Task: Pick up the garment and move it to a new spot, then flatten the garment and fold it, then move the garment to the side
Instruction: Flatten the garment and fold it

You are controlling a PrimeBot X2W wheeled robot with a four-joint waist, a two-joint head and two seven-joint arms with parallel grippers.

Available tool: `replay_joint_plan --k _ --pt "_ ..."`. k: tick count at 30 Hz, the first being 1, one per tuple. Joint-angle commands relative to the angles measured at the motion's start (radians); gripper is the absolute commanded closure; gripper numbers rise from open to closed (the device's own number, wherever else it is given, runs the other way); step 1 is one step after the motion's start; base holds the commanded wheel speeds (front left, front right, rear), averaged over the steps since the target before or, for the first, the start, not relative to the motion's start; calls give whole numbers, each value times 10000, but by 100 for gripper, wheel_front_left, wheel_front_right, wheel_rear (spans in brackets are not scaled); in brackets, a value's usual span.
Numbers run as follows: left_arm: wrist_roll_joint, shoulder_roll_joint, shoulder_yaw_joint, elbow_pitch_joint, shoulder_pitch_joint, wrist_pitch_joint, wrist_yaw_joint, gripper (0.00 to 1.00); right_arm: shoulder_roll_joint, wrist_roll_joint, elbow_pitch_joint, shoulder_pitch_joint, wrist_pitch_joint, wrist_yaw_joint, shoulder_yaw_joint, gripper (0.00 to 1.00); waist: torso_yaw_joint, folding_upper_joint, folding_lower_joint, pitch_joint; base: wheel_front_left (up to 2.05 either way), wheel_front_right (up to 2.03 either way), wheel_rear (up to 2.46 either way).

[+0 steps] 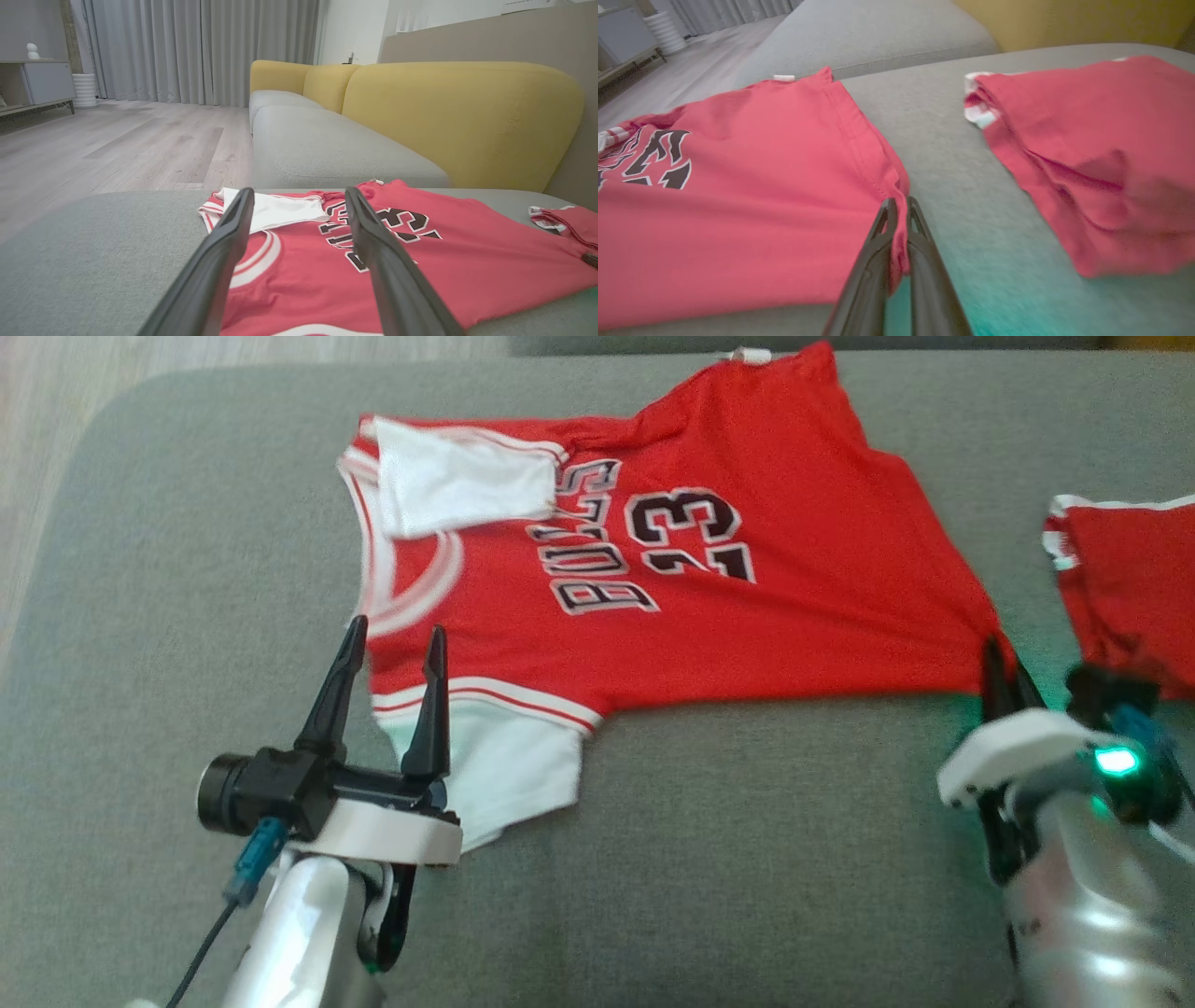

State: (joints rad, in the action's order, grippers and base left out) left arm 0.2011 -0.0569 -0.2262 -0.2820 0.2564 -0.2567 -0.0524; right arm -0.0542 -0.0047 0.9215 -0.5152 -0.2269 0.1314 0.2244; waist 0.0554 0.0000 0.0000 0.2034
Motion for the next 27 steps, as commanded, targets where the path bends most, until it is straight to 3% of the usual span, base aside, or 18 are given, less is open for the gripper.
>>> replay_joint_plan --k 1,6,9,10,15,19,27 --pt "-82 -137 376 348 50 -51 49 0 39 -206 -351 172 -150 -7 124 100 -177 0 0 -204 0 0 0" --pt "-76 -172 444 387 -189 -51 81 0 39 -506 -637 1010 -180 -7 1210 100 -375 0 0 -517 0 0 0" --pt "-84 -193 438 402 -287 -51 94 0 39 -556 -731 1350 -203 -7 1334 100 -423 0 0 -648 0 0 0" --pt "-85 -201 431 411 -311 -51 98 0 39 -714 -929 1422 -236 -7 1302 0 -429 0 0 -669 0 0 0" --pt "-41 -328 480 433 -387 -45 118 0 39 -104 -2052 1434 -329 -7 136 0 -524 0 0 -753 0 0 0" --pt "-41 -456 472 488 -340 107 130 0 39 831 -3691 1822 -343 -7 -1113 0 -628 0 0 -684 0 0 0" --pt "88 -880 397 -254 476 1469 -86 0 39 1571 -5705 2950 -346 -7 -2362 0 -974 0 0 -189 0 0 0"
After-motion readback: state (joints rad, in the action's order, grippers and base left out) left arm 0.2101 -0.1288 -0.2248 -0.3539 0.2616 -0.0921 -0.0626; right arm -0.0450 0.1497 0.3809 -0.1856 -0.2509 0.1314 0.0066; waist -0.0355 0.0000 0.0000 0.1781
